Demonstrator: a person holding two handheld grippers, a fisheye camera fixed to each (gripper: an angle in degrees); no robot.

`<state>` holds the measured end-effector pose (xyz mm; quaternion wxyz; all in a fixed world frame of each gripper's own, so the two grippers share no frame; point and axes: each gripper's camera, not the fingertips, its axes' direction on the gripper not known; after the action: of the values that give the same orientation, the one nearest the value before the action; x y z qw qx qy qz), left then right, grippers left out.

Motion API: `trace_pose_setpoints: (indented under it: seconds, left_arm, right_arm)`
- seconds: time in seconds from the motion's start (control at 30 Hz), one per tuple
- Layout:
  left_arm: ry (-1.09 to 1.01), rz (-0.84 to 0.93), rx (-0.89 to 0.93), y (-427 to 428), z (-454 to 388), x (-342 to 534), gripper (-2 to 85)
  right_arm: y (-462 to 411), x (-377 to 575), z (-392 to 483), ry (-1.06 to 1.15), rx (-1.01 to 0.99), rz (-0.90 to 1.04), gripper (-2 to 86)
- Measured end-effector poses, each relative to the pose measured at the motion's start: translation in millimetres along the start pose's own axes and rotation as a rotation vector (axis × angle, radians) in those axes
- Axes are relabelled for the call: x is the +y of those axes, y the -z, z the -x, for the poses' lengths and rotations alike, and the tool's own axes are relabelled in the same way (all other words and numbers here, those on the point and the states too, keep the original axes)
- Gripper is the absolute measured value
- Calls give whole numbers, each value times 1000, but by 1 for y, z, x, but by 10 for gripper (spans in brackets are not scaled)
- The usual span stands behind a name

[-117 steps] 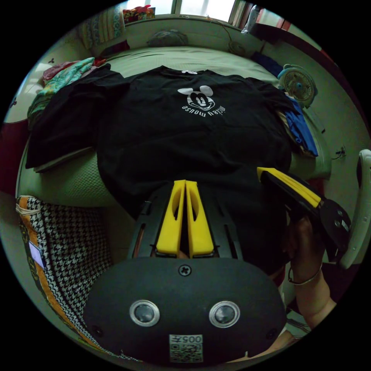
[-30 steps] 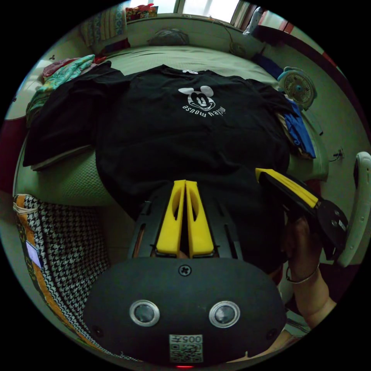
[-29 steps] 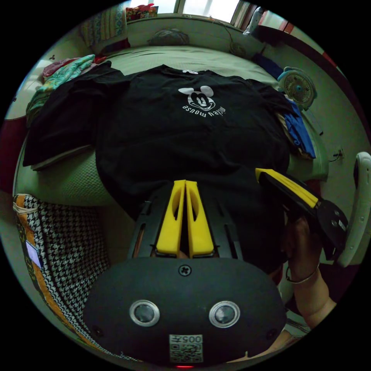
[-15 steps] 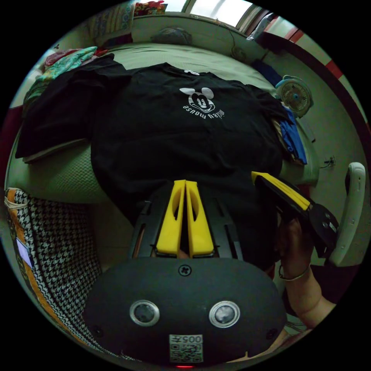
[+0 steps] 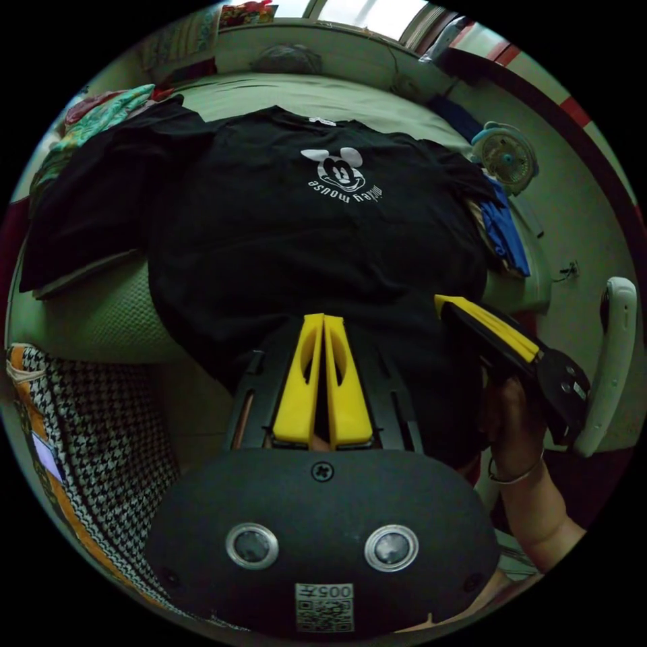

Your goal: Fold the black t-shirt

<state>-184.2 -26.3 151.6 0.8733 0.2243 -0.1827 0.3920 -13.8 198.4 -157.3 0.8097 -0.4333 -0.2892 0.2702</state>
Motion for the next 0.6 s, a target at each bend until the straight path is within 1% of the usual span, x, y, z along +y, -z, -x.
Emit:
trace_pose_setpoints:
  seconds: [0.2,0.27,0.37,0.47,0.6]
  left_arm:
    - [-41,16,75,32,43,-16,-5]
    - [-75,13,67,45,60,-20,-4]
    - [-61,-49,50,73,94,-27,-2]
    - [-11,-135,66,106,135,-36,0]
    - [53,-242,-26,149,186,-56,11]
  right_arm:
    - [-3,-27,33,44,50,17,-10]
    - [-4,-36,41,65,41,22,-10]
    - [-4,-51,54,92,5,30,-9]
    - [-4,-69,73,175,-19,43,-8]
    - [11,-113,109,269,-104,-72,2]
